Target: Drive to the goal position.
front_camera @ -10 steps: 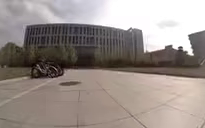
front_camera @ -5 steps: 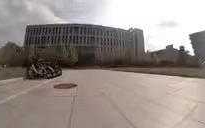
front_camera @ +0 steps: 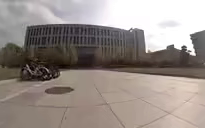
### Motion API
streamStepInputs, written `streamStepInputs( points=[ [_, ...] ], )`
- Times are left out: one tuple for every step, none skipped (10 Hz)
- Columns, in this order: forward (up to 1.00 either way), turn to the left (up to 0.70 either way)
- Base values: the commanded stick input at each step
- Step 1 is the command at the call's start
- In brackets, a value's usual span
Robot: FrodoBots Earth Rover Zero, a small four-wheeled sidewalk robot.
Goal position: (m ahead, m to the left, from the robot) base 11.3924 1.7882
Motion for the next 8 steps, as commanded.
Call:
streamStepInputs(
  points=[
    [1.00, 0.00],
    [1.00, 0.00],
    [1.00, 0.00],
    [1.00, 0.00],
    [1.00, 0.00],
    [1.00, 0.00],
    [1.00, 0.00],
    [1.00, 0.00]
  ],
)
